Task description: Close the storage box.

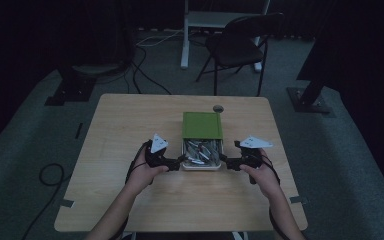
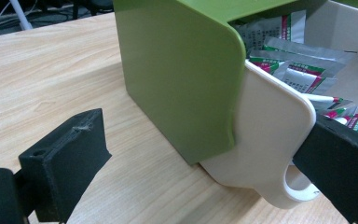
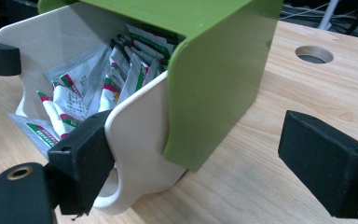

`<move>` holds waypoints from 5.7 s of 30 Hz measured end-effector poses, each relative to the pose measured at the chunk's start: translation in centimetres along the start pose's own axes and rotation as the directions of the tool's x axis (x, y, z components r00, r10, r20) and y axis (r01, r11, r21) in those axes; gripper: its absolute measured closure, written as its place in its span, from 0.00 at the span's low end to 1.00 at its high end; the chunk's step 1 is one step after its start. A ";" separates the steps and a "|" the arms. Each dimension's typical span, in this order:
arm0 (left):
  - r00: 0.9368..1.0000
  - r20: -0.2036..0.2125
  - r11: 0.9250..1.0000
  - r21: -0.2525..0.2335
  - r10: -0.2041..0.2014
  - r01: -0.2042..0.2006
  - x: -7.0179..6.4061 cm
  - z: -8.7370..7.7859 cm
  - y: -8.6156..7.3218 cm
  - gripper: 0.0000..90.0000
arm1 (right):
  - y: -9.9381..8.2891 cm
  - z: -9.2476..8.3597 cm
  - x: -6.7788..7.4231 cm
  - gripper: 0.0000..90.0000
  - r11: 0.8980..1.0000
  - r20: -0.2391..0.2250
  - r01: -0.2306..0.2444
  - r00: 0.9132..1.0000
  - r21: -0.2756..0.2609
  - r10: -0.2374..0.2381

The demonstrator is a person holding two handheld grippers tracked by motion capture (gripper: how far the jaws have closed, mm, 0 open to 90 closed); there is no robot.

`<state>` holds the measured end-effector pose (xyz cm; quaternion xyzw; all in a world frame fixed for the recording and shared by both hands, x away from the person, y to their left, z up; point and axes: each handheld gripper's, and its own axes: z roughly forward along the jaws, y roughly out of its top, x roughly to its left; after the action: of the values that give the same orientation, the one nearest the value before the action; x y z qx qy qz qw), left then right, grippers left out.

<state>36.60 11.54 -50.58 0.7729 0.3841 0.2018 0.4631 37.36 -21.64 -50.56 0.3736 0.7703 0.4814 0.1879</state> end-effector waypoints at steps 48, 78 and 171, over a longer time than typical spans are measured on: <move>0.997 -0.070 1.000 0.002 -0.016 0.016 1.3 2.1 1.6 0.05 | 1.1 2.2 -1.2 0.12 0.997 0.104 -0.078 0.991 -0.024 0.080; 0.997 -0.074 0.998 -0.050 0.021 -0.024 0.6 -0.1 1.6 0.05 | 0.9 0.2 -0.4 0.13 0.996 0.081 -0.042 0.995 -0.084 0.049; 0.839 -0.494 0.949 0.080 -0.227 0.304 8.6 -13.5 -11.9 0.05 | -12.1 -11.1 -3.7 0.13 0.950 0.456 -0.298 0.861 0.092 0.226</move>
<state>28.10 29.18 -54.72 0.6716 0.6045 0.2897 0.3158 27.77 -34.28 -56.36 0.5879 0.6856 0.3423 0.2592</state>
